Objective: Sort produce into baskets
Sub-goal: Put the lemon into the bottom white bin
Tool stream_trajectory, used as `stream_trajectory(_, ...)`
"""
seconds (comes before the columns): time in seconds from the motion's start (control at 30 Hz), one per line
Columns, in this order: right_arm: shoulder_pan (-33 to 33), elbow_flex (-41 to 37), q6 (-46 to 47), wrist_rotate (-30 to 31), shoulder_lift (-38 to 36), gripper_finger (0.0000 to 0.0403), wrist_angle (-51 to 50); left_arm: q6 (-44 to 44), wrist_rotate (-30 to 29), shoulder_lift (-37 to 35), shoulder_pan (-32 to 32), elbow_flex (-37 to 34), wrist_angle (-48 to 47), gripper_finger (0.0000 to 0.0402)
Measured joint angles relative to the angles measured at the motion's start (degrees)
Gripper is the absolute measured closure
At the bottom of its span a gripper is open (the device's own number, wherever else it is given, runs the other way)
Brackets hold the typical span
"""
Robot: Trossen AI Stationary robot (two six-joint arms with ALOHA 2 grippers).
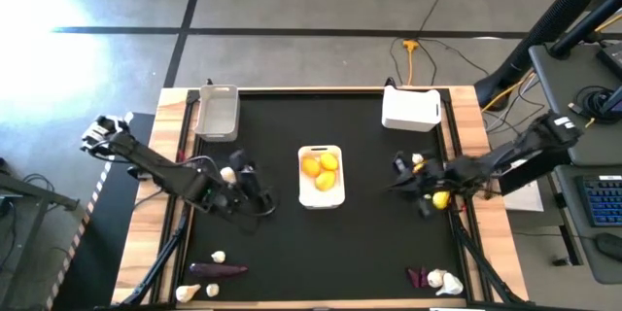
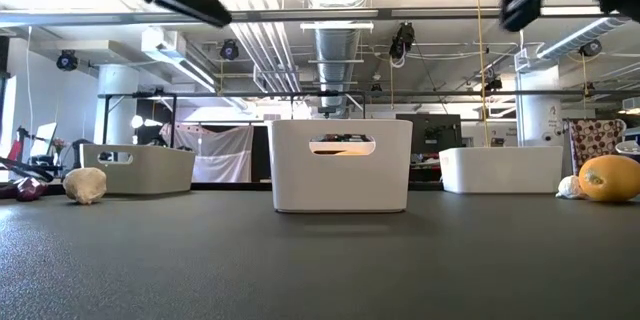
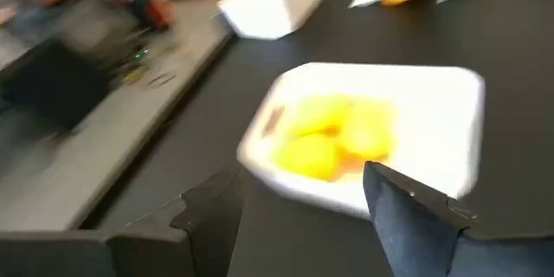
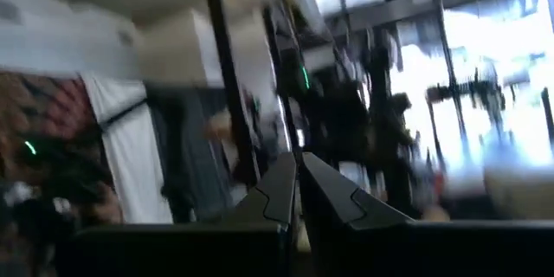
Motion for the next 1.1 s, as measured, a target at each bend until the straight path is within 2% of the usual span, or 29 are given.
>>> stream_trajectory(0.1, -0.12, 4.41, 11.82, 5.57, 6.06, 0.0390, -0.92, 8.03, 5.39, 1.20, -0.20, -5.97, 20.55, 0.0186)
stream_trajectory(0.17, -0.87, 7.51, 18.63, 7.72, 7.35, 0.0390, 0.03, 13.25, 9.95, 2.56, -0.20, -11.56, 38.97, 0.0188)
stream_trajectory(0.23, -1.81, 9.78, 23.94, 7.98, 7.47, 0.0390, -4.41, 18.32, 16.10, 4.92, 0.23, -17.24, 58.65, 0.0190)
stream_trajectory(0.33, -3.04, 13.52, 32.47, 7.96, 5.69, 0.0390, -19.06, 26.69, 23.79, 9.99, 0.73, -23.62, 82.87, 0.0190)
stream_trajectory(0.47, -5.38, 21.54, 40.36, 9.16, 1.75, 0.0390, -51.77, 31.83, 24.97, 16.01, 1.05, -27.03, 101.87, 0.0190)
stream_trajectory(0.6, -6.40, 31.15, 46.89, 15.90, 1.19, 0.0390, -84.64, 31.75, 24.97, 19.57, 1.04, -27.39, 103.73, 0.0190)
stream_trajectory(0.67, -6.79, 35.91, 52.61, 18.59, 1.74, 0.0390, -97.13, 30.74, 25.03, 20.94, 0.99, -27.48, 102.45, 0.0190)
stream_trajectory(0.77, -7.28, 41.72, 59.74, 18.81, 3.08, 0.0390, -113.77, 29.08, 25.03, 22.63, 0.99, -27.50, 101.96, 0.0190)
stream_trajectory(0.93, -7.87, 49.02, 75.78, 14.18, 5.70, 0.0390, -136.74, 29.79, 25.01, 23.84, 0.99, -27.66, 101.25, 0.0190)
stream_trajectory(1.03, -8.18, 49.82, 79.86, 9.21, 7.42, 0.0390, -144.61, 29.74, 25.01, 23.82, 1.03, -27.66, 100.96, 0.0190)
stream_trajectory(1.1, -8.79, 49.29, 80.08, 4.59, 8.23, 0.0390, -146.07, 29.27, 25.03, 23.82, 1.03, -27.66, 101.00, 0.0190)
